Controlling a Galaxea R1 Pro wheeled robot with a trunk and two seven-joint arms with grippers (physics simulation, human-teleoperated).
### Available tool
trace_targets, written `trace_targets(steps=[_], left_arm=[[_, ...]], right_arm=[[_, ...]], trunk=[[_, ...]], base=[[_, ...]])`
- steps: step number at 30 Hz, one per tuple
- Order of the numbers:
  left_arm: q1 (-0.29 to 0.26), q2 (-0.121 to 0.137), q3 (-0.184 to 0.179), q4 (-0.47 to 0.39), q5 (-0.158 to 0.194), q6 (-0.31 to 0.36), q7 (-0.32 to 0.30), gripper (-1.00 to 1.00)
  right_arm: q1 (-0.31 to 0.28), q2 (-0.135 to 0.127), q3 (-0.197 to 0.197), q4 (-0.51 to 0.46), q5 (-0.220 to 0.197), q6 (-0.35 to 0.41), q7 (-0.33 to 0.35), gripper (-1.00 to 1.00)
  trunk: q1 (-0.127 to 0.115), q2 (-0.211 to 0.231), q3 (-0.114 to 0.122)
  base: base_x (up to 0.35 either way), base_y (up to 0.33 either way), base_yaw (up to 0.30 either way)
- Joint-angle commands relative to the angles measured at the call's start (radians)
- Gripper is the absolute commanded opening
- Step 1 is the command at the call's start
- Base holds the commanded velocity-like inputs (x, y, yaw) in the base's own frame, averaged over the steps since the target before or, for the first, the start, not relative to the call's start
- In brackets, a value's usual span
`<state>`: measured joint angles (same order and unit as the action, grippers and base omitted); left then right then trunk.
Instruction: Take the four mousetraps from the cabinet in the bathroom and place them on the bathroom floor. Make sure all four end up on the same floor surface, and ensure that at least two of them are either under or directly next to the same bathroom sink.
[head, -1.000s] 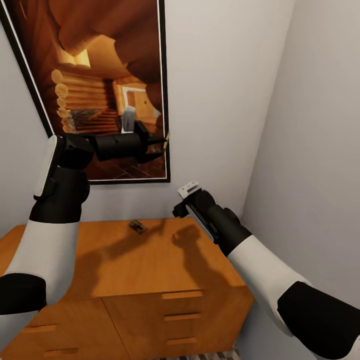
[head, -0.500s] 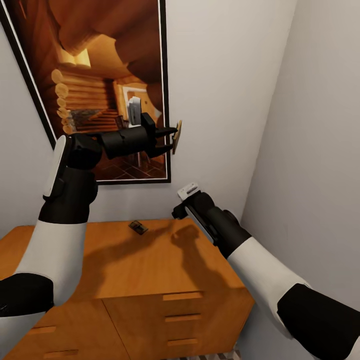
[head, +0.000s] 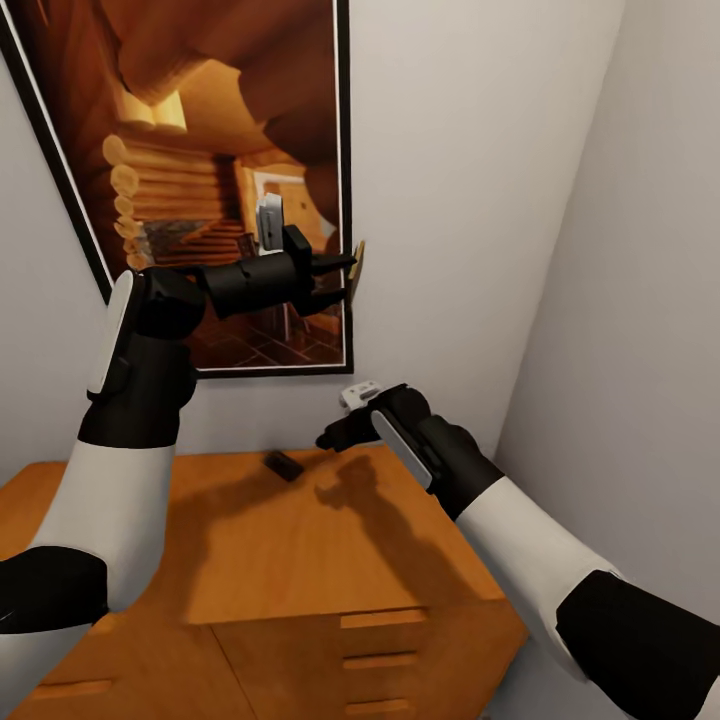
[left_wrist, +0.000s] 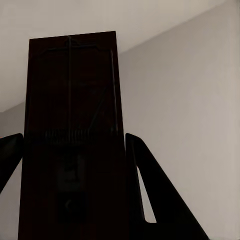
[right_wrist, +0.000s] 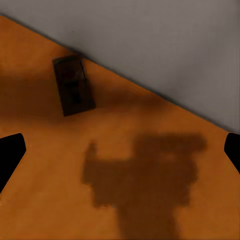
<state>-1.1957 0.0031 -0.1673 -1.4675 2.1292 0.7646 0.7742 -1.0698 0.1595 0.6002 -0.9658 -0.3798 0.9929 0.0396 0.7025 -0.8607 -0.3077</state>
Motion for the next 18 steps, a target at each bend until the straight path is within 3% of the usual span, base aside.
trace_targets(steps=[1,9,18], left_arm=[[-0.001,0.000,0.000,-0.001,0.008,0.001,0.008,-1.00],[0.001,0.001,0.002,-0.001,0.008,0.024,0.008,-1.00],[0.002,0.000,0.001,-0.001,0.008,0.027,0.008,-1.00]], right_arm=[[-0.001,-0.001,0.000,0.000,0.003,0.004,0.012,1.00],[-0.001,-0.004,0.000,-0.001,0.002,0.006,0.117,1.00],[-0.001,-0.003,0.000,0.001,0.000,0.004,0.133,1.00]], trunk=[[0.000,-0.001,-0.001],[0.000,-0.001,-0.001],[0.000,-0.001,-0.001]], base=[[0.059,0.044,0.000],[0.020,0.014,0.000],[0.185,0.139,0.000]])
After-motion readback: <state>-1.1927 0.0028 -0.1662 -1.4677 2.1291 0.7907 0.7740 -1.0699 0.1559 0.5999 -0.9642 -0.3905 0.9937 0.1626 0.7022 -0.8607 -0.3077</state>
